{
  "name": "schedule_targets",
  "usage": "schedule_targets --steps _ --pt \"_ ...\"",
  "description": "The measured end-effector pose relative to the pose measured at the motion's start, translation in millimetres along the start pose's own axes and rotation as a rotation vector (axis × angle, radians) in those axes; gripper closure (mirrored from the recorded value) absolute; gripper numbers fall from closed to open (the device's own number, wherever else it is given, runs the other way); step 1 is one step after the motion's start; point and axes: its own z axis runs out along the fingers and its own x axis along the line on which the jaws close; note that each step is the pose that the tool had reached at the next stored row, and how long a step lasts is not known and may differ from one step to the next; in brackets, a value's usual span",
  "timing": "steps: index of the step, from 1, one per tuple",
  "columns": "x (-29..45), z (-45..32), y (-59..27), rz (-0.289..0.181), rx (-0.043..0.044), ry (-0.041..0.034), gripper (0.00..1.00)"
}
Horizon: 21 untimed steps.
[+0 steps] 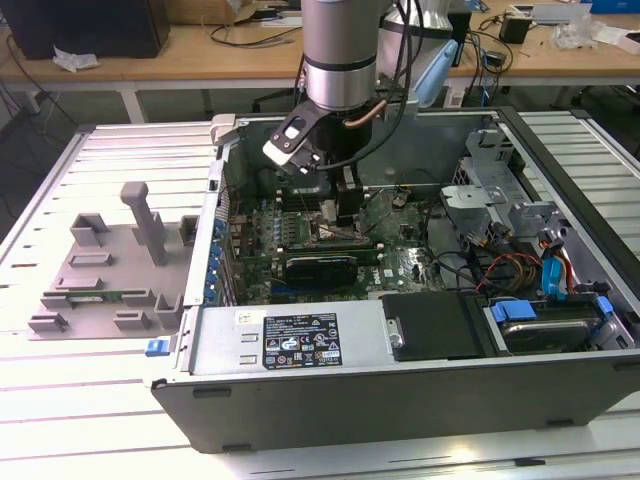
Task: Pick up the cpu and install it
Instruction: 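Place the cpu into insertion slot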
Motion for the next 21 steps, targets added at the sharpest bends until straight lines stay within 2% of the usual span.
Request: schedule_targets --steps 1,5,8,11,13,19,21 --pt "0.7 0.5 0.0 0.004 -0.0001 -0.0001 0.45" --pt "14.1 4.6 0.9 0.005 -0.0001 -0.0007 0.45" --pt "21.5 9.5 1.2 0.005 0.0012 -0.0142 0.45" --pt "24.9 13.6 1.3 0.004 0.0029 -0.0288 0.45" --pt "25.8 18.1 1.2 0.004 0.004 -0.0335 0.45" --pt "26.1 32.3 2.4 0.04 0.0077 -0.0353 0.45" --pt "28.0 38.3 2.4 0.05 0.0132 -0.0356 0.45"
